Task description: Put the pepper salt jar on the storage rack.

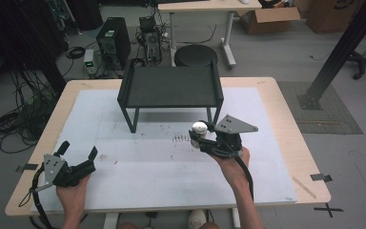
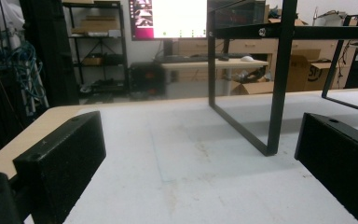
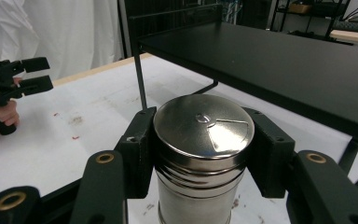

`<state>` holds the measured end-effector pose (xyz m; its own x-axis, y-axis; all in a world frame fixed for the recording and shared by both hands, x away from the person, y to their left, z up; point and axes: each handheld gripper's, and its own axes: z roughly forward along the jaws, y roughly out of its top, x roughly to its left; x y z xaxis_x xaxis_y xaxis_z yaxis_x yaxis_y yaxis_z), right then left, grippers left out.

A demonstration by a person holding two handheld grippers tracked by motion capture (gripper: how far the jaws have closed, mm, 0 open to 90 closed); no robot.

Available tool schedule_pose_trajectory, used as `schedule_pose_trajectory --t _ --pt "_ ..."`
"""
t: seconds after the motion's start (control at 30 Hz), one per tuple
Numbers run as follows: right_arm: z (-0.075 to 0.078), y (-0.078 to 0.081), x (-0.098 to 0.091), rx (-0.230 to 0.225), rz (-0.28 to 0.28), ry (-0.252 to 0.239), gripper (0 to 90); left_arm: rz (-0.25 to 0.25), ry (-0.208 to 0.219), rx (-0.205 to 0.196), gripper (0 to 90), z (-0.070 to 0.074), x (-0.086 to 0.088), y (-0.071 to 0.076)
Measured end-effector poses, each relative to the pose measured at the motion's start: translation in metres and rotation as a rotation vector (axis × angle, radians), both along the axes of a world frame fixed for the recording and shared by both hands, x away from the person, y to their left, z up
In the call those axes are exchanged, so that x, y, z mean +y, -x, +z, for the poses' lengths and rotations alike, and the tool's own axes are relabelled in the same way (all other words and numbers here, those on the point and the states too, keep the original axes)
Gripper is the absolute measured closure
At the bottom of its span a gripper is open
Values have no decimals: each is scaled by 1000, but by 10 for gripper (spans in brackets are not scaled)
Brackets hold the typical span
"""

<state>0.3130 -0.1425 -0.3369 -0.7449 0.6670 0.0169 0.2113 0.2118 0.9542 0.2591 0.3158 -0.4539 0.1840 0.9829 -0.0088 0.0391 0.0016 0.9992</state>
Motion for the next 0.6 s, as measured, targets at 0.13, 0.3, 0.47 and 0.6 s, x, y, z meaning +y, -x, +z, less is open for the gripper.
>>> schedule_pose_trajectory --t 0.13,0.3,0.47,0.6 --pt "8 -7 5 4 12 -15 493 0 1 1 22 0 0 0" --pt "21 -15 11 -6 11 -11 493 -1 -1 2 23 0 0 0" --pt "34 -26 16 -2 4 -13 493 -1 -1 1 23 0 0 0" --pt "42 -34 21 -6 -4 -4 494 -1 -1 1 23 0 0 0"
